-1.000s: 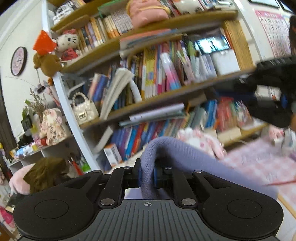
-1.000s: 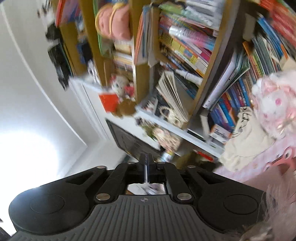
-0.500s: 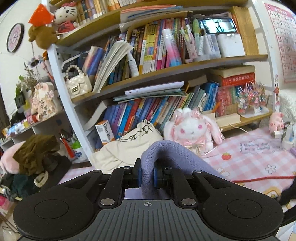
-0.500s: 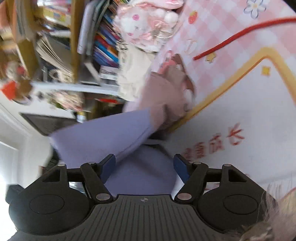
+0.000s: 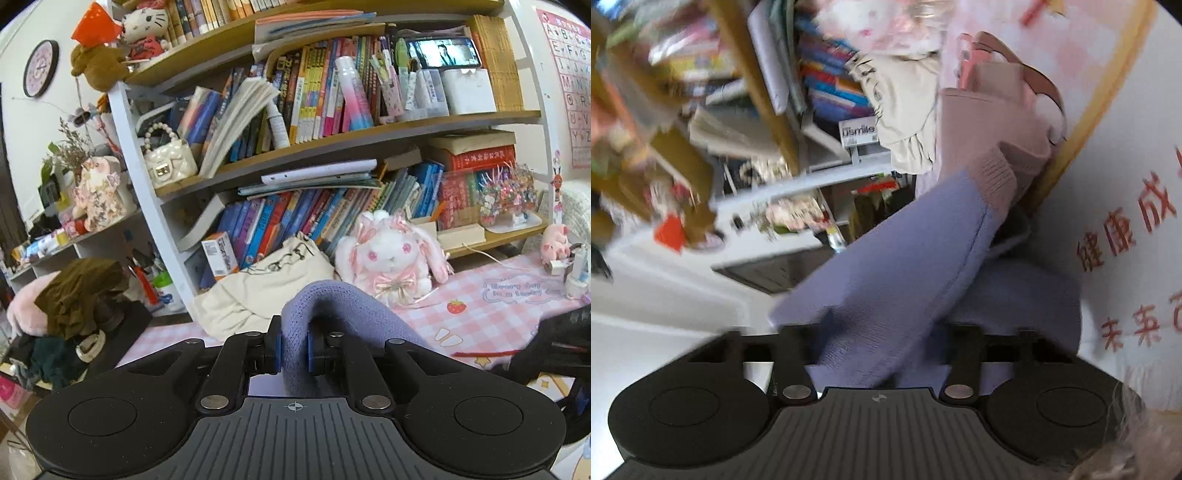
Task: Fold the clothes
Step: 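Lift the sweater with both grippers and shake it out in the air, then lay the sweater flat on the table and open both grippers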
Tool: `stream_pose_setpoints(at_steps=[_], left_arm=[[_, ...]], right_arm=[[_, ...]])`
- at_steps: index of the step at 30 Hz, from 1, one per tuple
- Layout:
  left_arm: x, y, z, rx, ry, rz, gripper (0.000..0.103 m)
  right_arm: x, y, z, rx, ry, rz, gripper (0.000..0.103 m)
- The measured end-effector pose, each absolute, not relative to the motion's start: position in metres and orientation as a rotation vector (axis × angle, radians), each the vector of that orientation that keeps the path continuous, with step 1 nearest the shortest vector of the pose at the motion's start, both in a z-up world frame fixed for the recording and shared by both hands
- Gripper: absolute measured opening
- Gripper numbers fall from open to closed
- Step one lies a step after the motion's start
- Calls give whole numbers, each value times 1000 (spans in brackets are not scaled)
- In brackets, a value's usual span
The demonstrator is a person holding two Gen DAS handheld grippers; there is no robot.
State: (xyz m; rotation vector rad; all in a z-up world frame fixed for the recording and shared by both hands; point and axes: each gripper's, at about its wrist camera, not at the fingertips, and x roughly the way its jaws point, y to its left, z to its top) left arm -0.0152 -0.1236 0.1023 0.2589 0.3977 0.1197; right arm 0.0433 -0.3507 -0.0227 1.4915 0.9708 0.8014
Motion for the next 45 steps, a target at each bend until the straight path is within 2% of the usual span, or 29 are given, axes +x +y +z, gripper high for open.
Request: stream_pose_setpoints(at_steps=[1,6,11,14,16,19,26,30,33,36,38,39,40,45], left_arm=[[-17,-123,107,249,390,117,12],[-40,-129,147,234,232,-1,11],[-69,-104,211,-24,-23,-244,11],[-77,-74,228,-170,-121,-360,11],[-70,-52,227,-256,-92,-402,11],[-53,-24,201,-323,39,-364,11],[3,24,64,-202,553,-119,11],[18,37,23,-42,694,-36,14],[22,49,18,22,706,-40,24],[27,62,19,41,693,-23,50],[26,66,23,50,672,-7,66],[23,67,26,56,665,-1,70],[22,68,28,68,656,6,74],[19,66,27,112,641,13,79]], right_arm=[[43,-357,-14,1459,916,782,8],[50,-404,74,1342,479,855,7],[64,-418,190,1212,98,1012,7],[68,-401,237,1112,-12,1107,7],[70,-386,259,1044,-48,1144,7],[88,-355,244,971,55,1090,7],[144,-254,108,832,577,842,7],[171,-204,64,723,702,765,7],[197,-173,58,658,728,726,7],[216,-139,48,580,775,713,8],[224,-118,39,517,815,686,16],[225,-112,35,488,834,665,33],[226,-107,31,462,852,646,40],[203,-127,20,427,866,640,47]])
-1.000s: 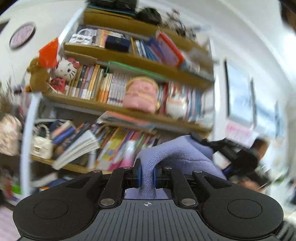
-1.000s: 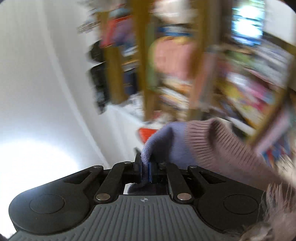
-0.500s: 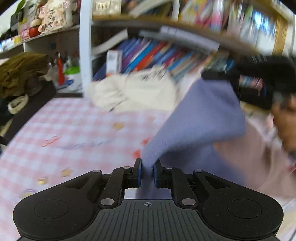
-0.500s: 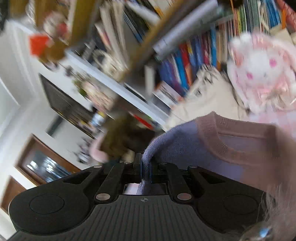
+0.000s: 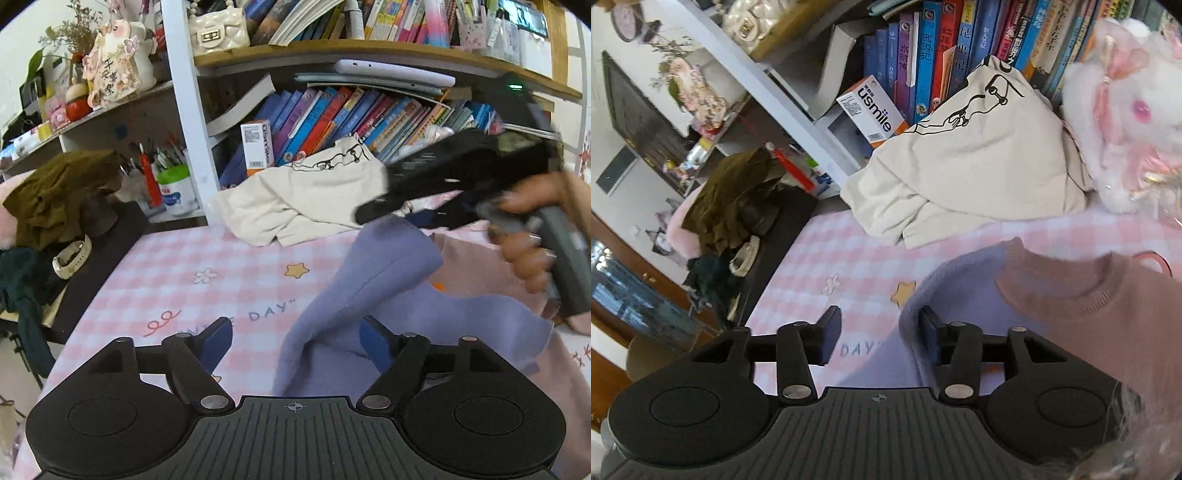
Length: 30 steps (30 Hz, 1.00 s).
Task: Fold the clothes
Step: 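Lay the sweater flat on the table and open both grippers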
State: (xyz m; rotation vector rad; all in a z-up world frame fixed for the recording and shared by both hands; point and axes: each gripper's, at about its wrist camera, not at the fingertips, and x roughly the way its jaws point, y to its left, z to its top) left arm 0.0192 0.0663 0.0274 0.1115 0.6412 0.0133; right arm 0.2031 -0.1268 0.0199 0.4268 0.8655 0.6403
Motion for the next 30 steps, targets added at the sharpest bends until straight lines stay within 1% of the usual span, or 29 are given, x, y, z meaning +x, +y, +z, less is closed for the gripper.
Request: stream_pose_setpoints(at_steps=[7,9,13,18,24,30], left_arm=[[24,35,12,108,682,-42,79],[26,18,9,137,687,-70,79],[27,-19,3,206,691,-118,79],[24,-56,-2,258,700,-146,79],[17,-80,-4,244,715,-134,79],[4,-96,-9,248,726,-111,79]], right_arm=[[141,-203,13,364,849,513,50],[118,-218,7,291,858,476,52],[71,-245,-6,130,877,401,52],[28,-263,-24,50,924,394,52],[15,-269,-36,5,980,447,52],[6,-273,-35,-46,978,507,52]])
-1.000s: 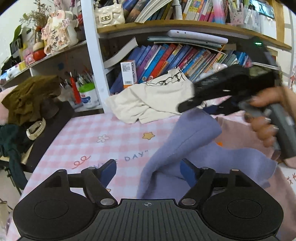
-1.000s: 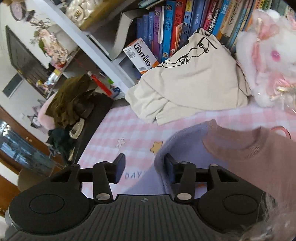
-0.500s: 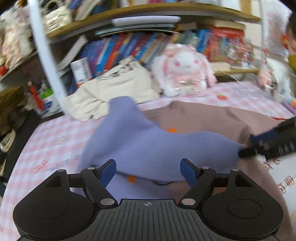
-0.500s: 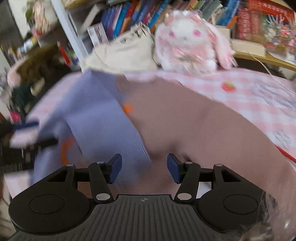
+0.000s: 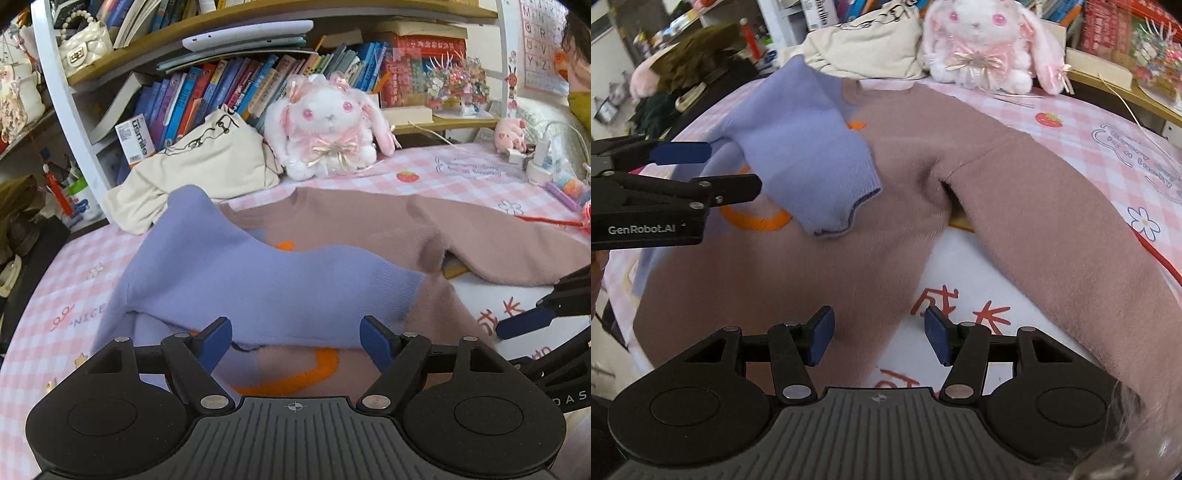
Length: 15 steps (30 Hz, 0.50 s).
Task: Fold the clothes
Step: 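Lay the sweater flat on the table and open both grippers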
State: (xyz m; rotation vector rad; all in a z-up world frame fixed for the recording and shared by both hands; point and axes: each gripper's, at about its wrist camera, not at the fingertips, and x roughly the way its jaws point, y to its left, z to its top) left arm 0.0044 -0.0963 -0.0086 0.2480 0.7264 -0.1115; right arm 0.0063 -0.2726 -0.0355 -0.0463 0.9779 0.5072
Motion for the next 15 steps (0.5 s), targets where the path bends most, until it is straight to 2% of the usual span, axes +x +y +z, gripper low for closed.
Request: stream_pose_setpoints(at_steps=[10,12,13,15], left_arm=[[-10,-132,-25,367,755,-144,78],[-10,-139,-25,388,754,-172,67],[-9,-142,-25,403,755,-181,55],[-7,-148,-26,449,757,-177,52]], right_arm=[[-7,-287,-35,-95,960,561,53],[-9,-290,-34,-95,952,560,53],[-11,-292,-34,-94,949,557,53],[-13,-296,-33,-92,944,553,53]])
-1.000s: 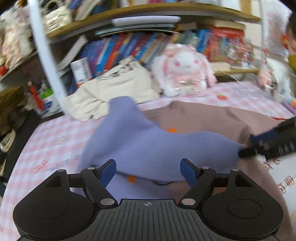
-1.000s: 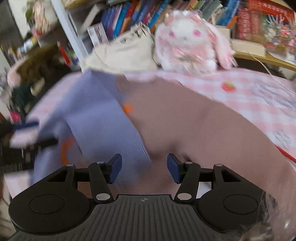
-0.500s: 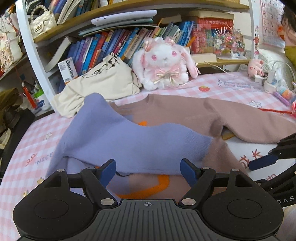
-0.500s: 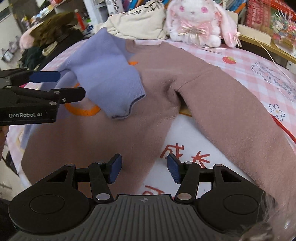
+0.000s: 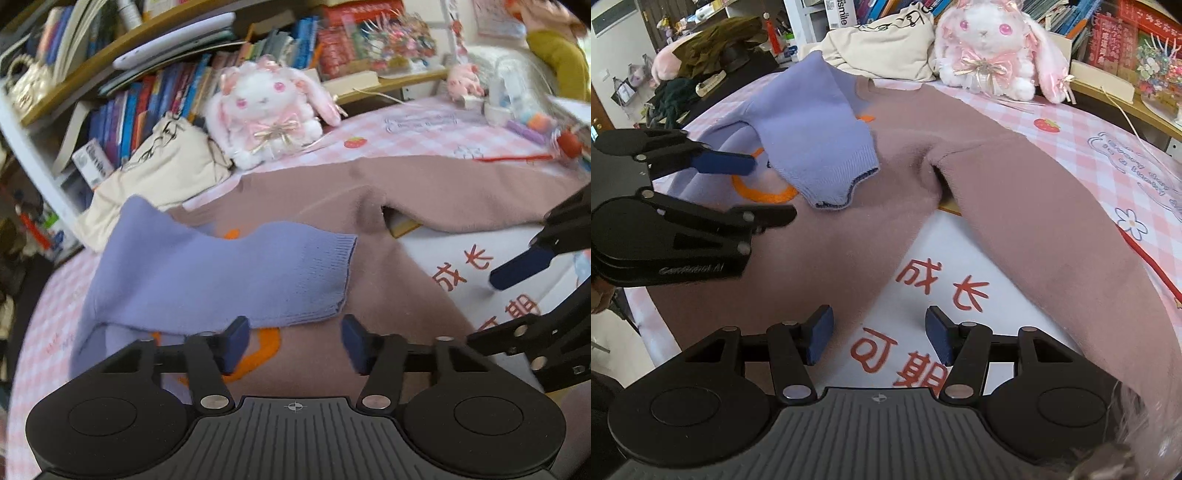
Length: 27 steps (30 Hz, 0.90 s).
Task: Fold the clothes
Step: 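Lay the sweater flat on the table and open both grippers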
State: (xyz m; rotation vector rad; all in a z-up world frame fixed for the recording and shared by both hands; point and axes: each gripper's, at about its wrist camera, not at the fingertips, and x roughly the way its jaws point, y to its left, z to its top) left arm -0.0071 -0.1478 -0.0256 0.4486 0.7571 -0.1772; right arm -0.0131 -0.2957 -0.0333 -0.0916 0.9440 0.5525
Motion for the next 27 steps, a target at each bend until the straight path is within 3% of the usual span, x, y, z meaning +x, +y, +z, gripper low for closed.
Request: stream_pose_setpoints(at_steps=[16,18,20,27], left_arm=[[28,-182,-54,529,733,-145,51],[35,-176,-58,485,743,-134,41],[40,-168,-56,434,759,-142,14],[47,-97,-9,238,686,-102,9]], right_arm=[[-20,-297,-34,-90,942,544,53],[-20,-296,-32,-90,937,531,53],[-20,-295,-31,-82,934,508,53],[-13,-285,-31,13,956,398,53]])
